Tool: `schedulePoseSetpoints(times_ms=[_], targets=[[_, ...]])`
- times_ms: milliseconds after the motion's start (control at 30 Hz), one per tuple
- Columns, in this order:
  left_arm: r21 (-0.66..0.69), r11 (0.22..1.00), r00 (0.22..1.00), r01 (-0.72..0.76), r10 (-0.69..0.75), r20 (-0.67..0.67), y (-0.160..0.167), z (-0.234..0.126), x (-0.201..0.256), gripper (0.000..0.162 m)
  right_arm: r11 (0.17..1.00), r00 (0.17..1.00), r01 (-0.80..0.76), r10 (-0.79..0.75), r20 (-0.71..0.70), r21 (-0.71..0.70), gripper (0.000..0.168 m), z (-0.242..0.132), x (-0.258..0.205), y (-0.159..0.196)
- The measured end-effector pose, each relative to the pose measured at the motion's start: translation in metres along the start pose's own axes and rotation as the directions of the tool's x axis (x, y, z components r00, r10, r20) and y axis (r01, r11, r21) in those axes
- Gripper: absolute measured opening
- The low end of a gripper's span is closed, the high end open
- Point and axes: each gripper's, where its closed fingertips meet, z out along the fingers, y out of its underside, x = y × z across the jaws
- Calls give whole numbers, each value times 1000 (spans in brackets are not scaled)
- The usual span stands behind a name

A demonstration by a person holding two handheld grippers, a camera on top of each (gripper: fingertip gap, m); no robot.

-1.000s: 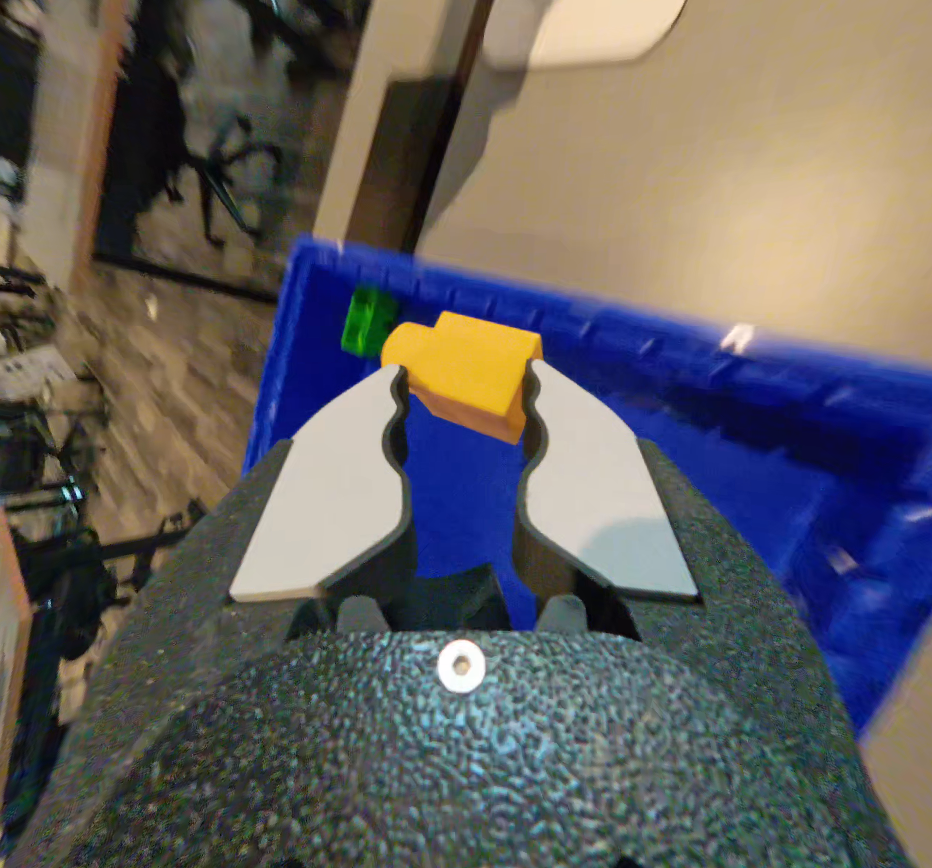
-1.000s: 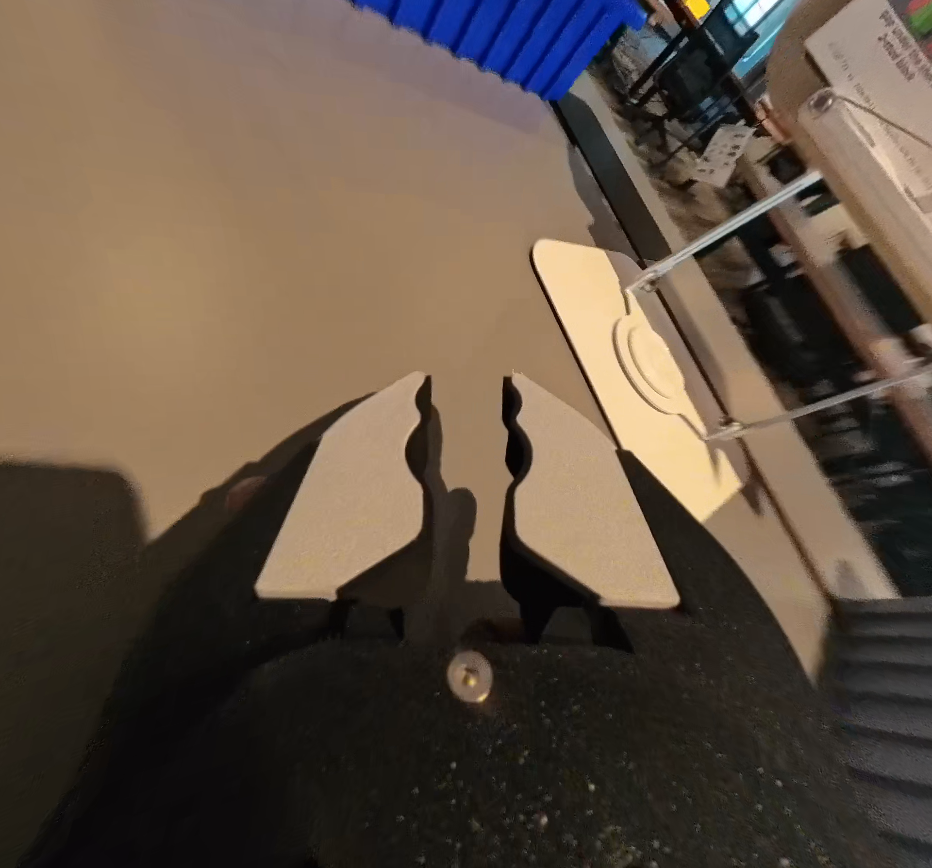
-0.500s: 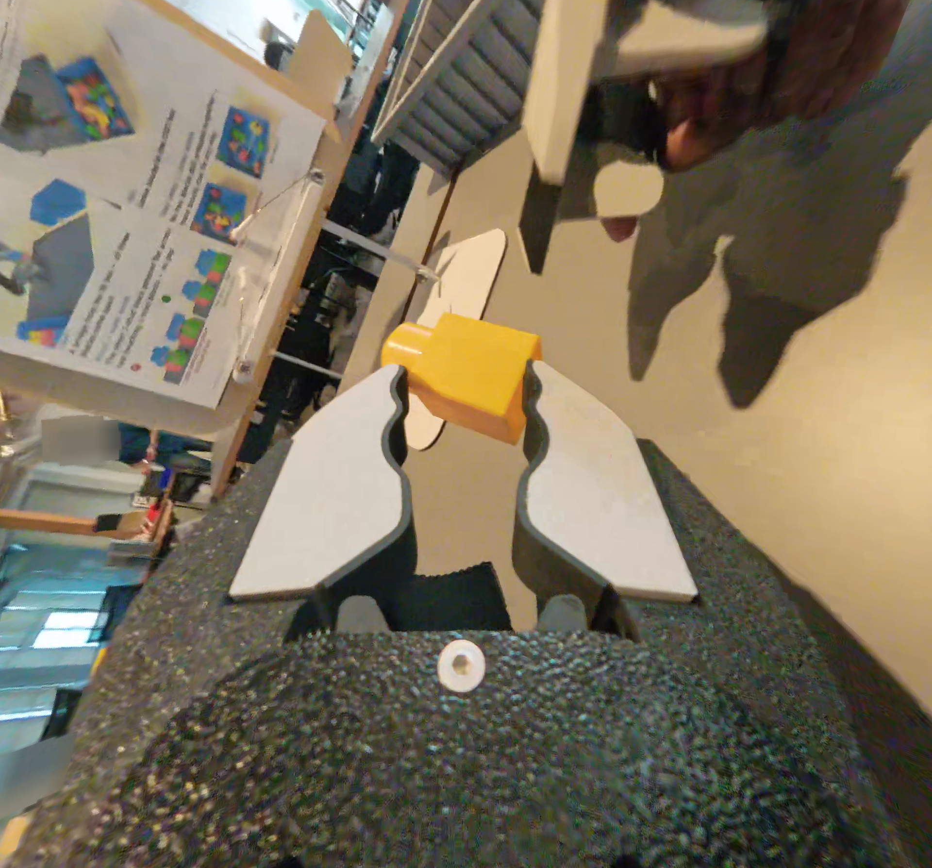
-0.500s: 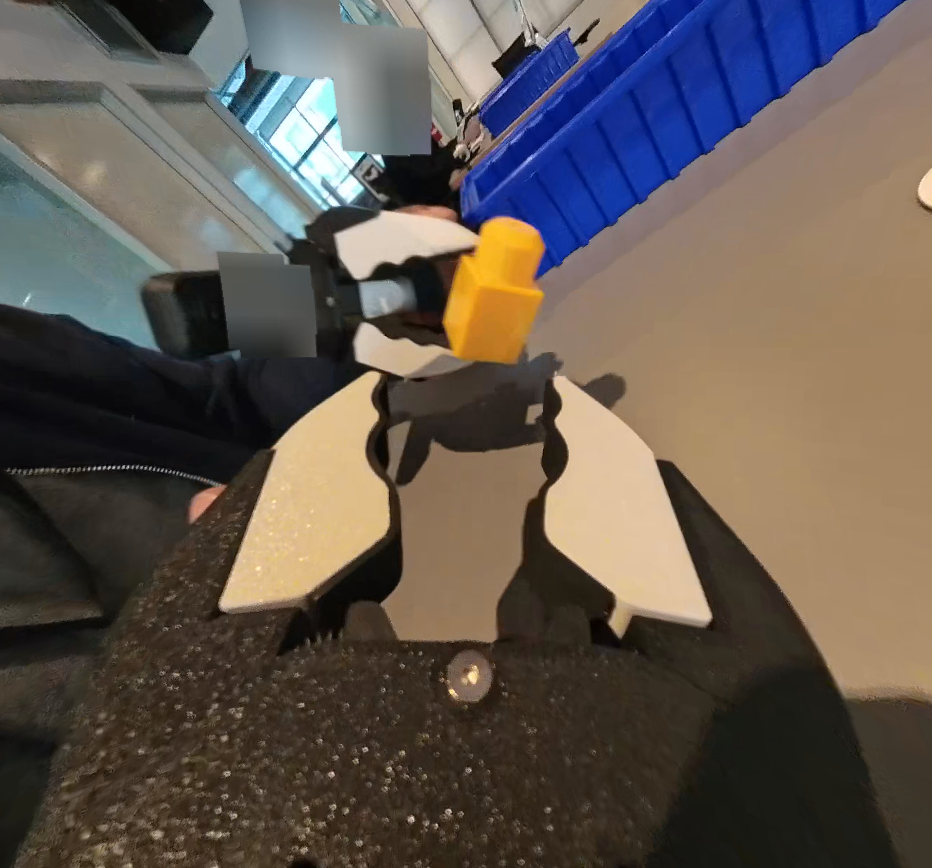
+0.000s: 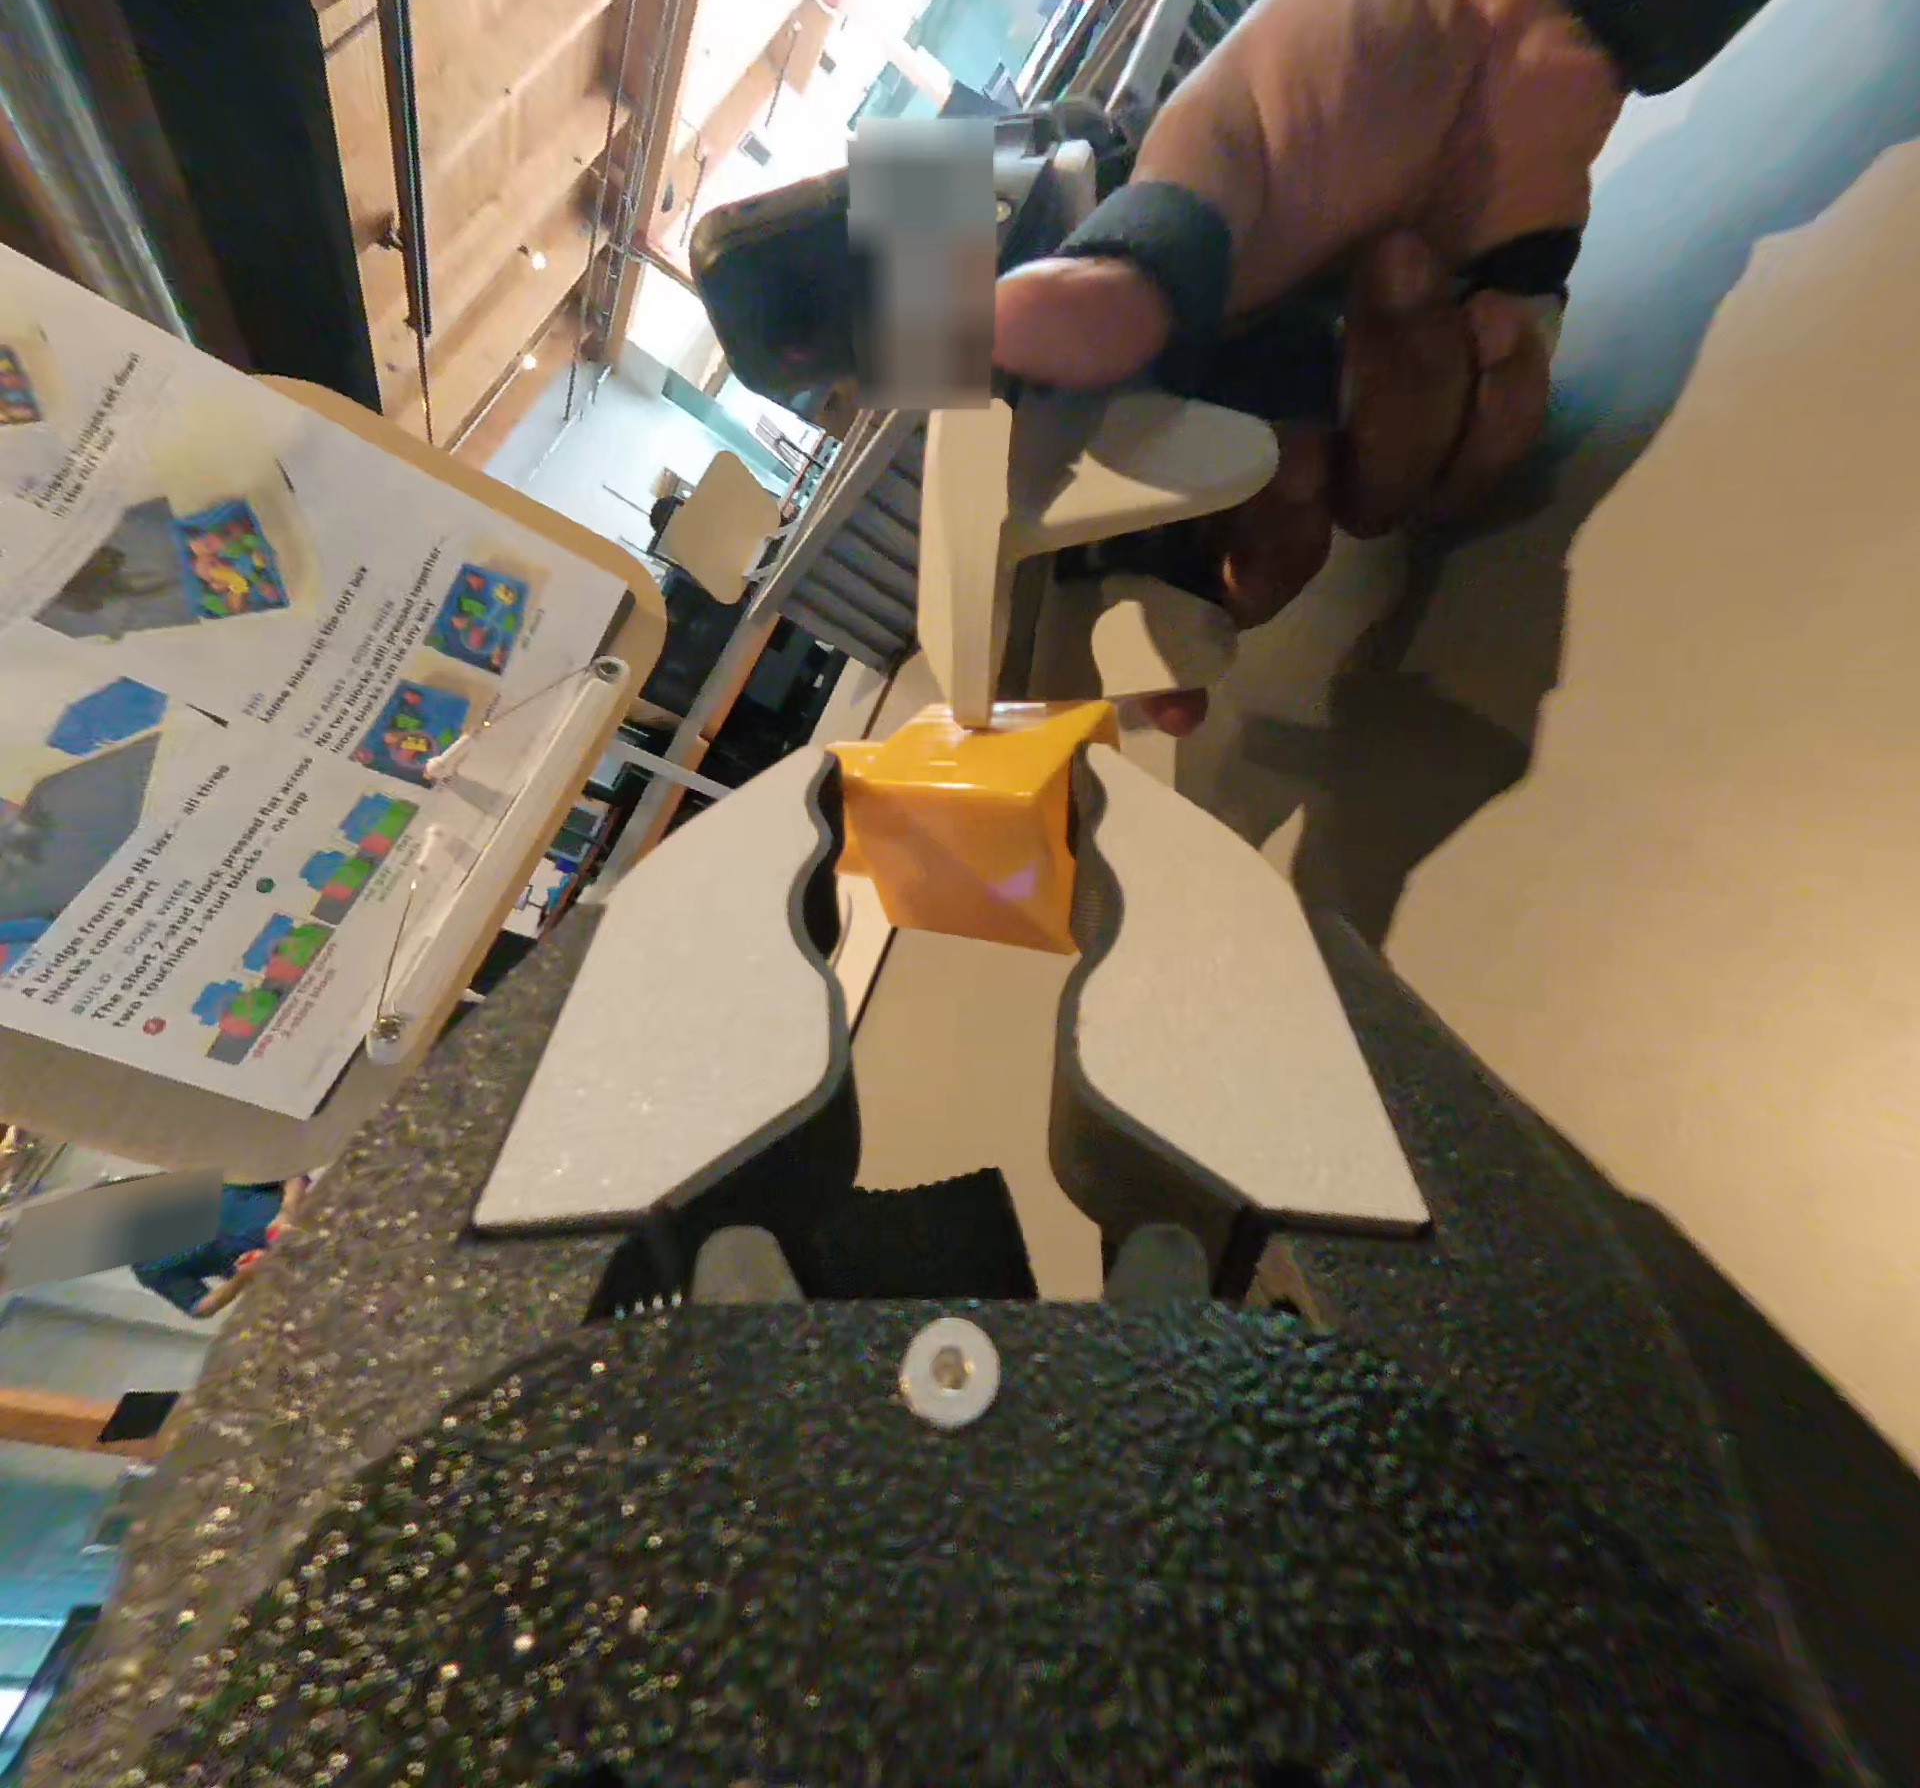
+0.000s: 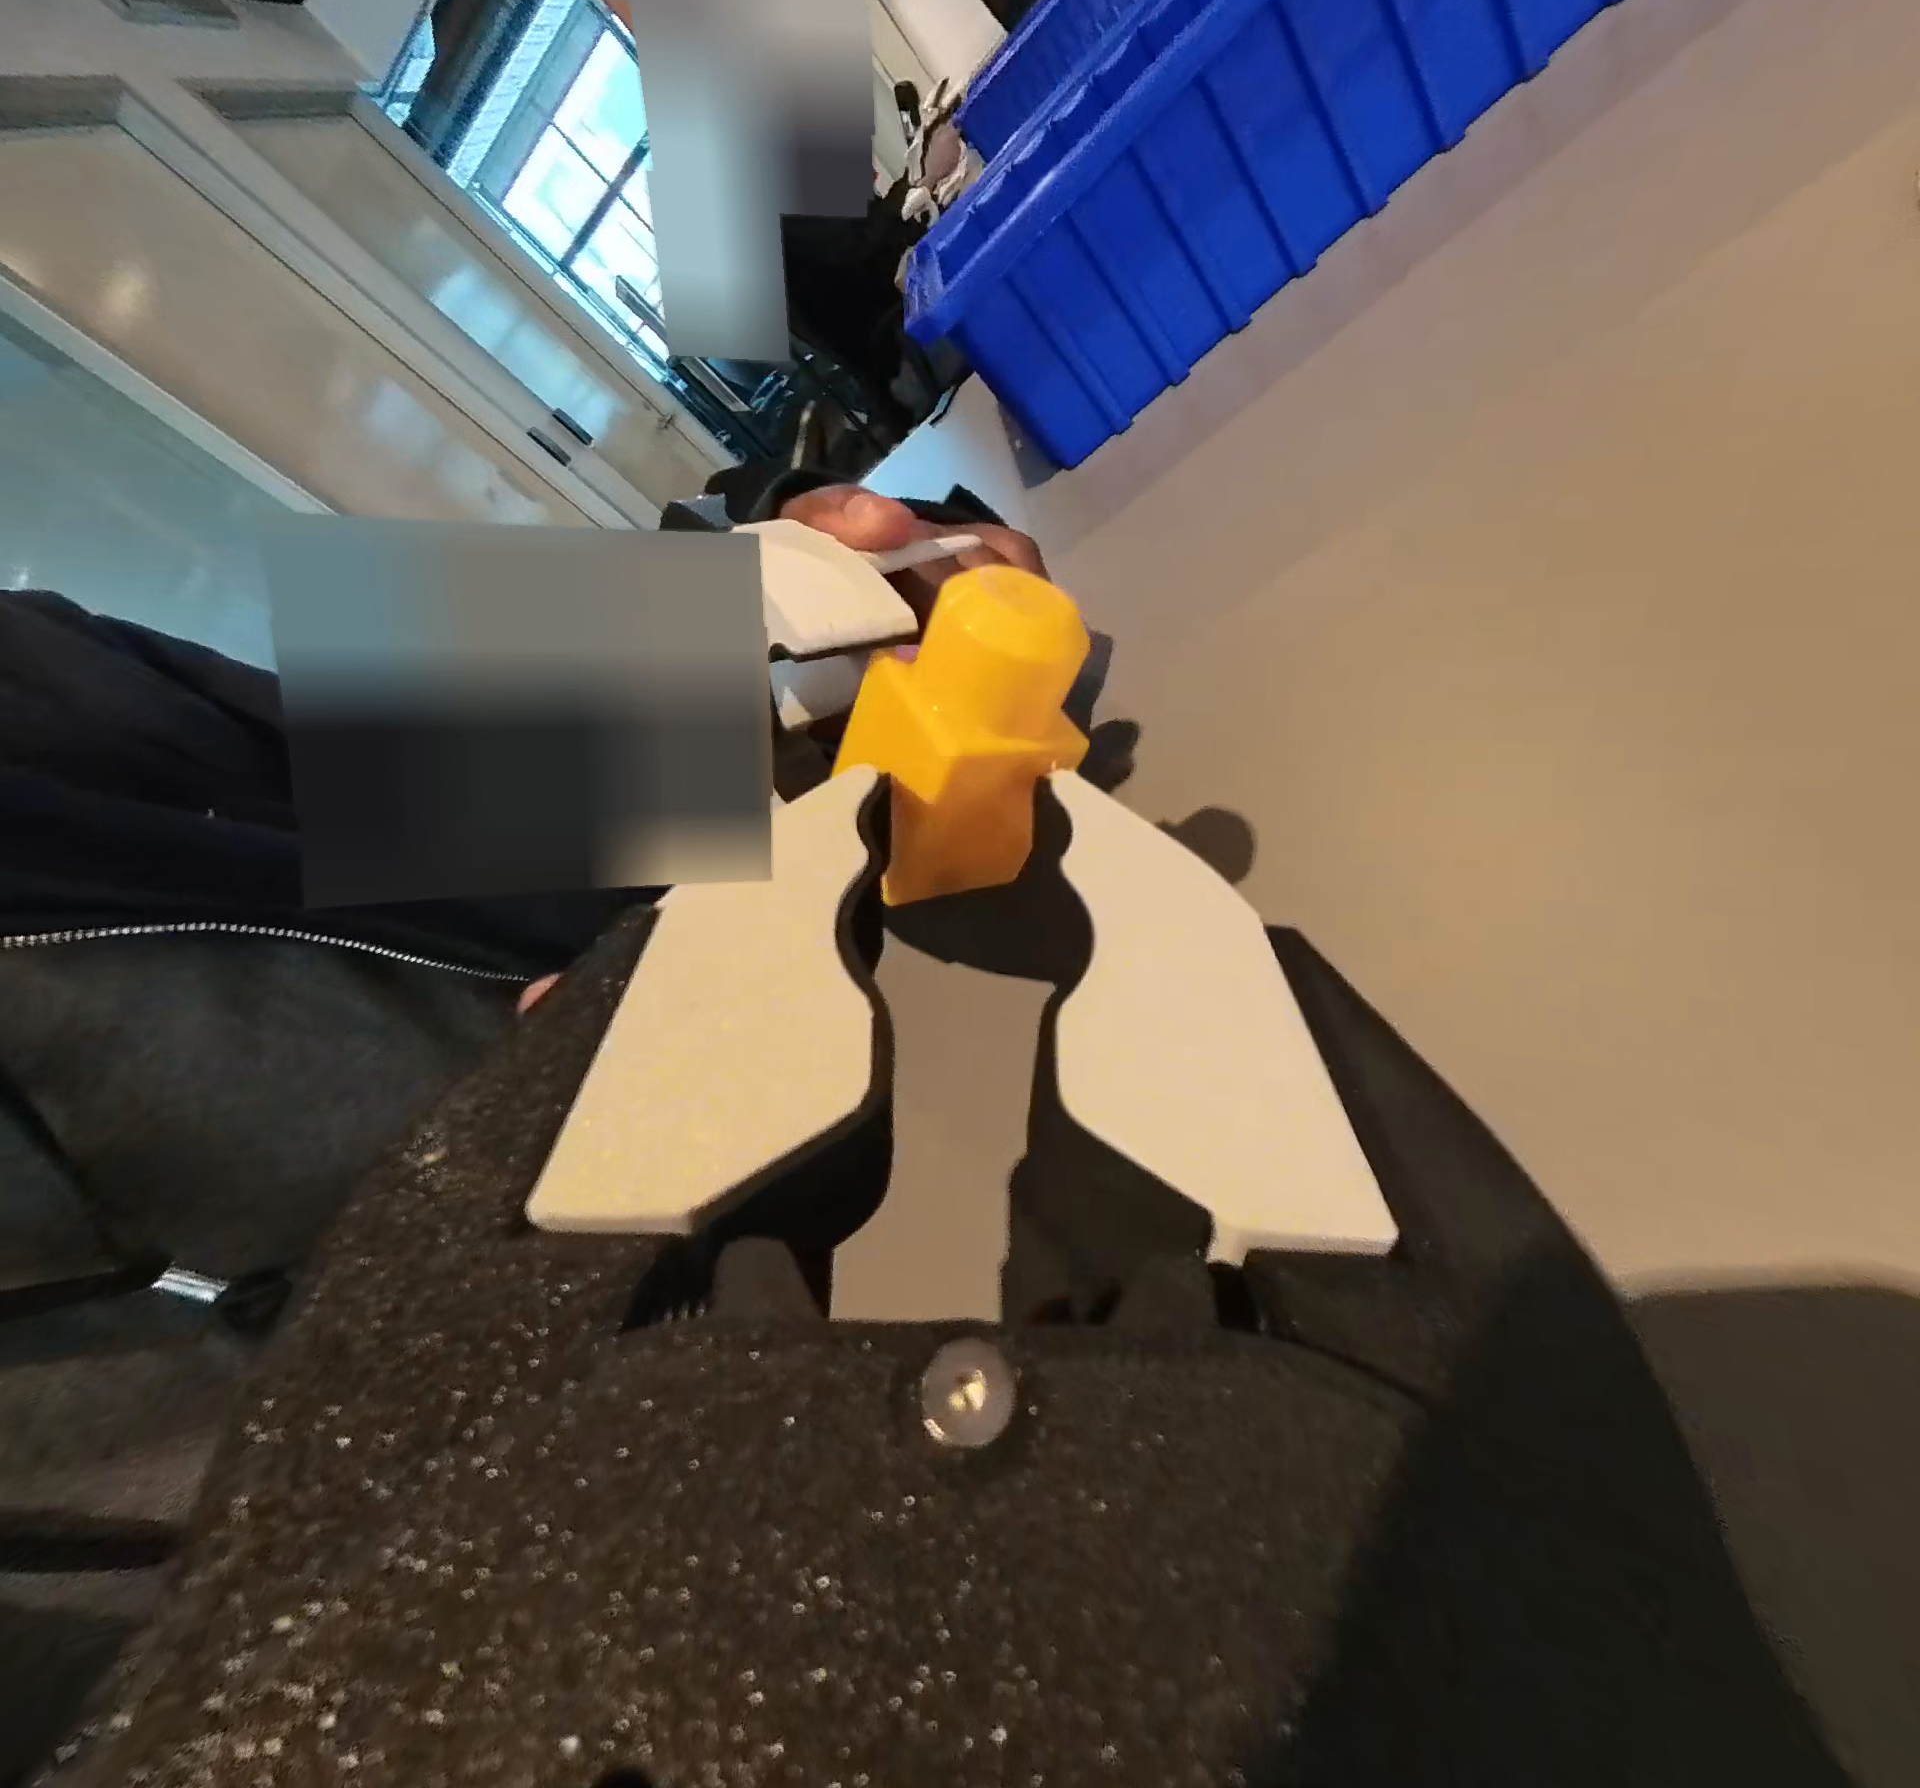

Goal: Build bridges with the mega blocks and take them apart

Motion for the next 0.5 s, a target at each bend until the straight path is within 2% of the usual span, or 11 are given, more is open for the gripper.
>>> schedulePoseSetpoints(times_ms=[100,167,200,367,433,500], targets=[[35,999,1000,8,-8,9,-3,-4,-2,37,1000,999,-25,25,40,-8,30,3,-4,2],[66,998,1000,14,-16,26,-7,-7,-7,37,998,994,-68,69,85,-11,50,5,-9,3],[78,997,999,19,-22,32,-9,-7,-8,37,995,988,-95,96,121,-15,53,7,-13,4],[140,990,1000,18,-21,20,-23,-8,-4,37,983,947,-184,181,265,-12,49,14,-30,1],[162,986,998,47,-52,22,-25,-9,-5,37,979,937,-205,199,286,-9,38,14,-31,0],[168,981,995,95,-98,11,-25,-8,-6,37,977,934,-214,205,291,-2,38,12,-30,-1]])
